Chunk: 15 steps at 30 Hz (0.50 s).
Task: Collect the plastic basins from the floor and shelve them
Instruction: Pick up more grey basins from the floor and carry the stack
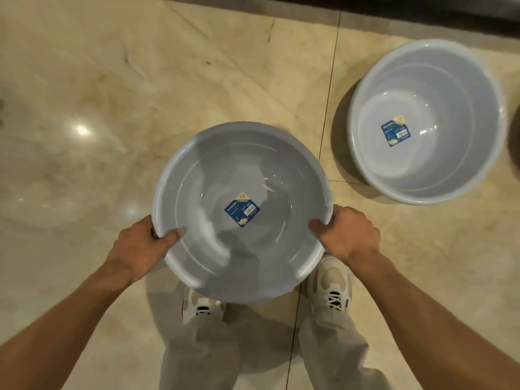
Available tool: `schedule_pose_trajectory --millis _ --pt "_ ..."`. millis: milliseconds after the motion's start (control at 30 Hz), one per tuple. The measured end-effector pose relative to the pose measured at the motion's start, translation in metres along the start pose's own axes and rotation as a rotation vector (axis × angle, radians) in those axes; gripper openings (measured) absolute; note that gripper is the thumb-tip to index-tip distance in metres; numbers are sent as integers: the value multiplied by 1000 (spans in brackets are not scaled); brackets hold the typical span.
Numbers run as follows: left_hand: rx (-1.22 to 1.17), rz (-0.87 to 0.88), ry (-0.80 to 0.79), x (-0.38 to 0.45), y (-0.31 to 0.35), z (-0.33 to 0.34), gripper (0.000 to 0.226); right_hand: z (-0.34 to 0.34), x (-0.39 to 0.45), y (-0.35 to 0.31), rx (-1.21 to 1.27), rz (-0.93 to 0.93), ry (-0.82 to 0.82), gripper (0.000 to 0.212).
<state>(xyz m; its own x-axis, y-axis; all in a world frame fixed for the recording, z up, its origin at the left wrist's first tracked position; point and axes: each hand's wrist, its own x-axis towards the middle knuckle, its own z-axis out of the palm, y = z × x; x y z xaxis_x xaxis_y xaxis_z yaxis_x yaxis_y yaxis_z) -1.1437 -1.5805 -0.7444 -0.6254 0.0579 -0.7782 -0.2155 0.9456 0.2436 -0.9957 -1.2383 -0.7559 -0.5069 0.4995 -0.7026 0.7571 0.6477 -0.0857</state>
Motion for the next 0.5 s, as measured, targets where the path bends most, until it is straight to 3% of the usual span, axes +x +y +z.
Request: schedule_pose_trajectory --millis 267,500 --pt "102 182 56 -46 145 -103 34 -140 -41 19 179 71 185 36" --pt "203 355 97 -109 292 -132 36 -250 -85 97 222 133 360 37"
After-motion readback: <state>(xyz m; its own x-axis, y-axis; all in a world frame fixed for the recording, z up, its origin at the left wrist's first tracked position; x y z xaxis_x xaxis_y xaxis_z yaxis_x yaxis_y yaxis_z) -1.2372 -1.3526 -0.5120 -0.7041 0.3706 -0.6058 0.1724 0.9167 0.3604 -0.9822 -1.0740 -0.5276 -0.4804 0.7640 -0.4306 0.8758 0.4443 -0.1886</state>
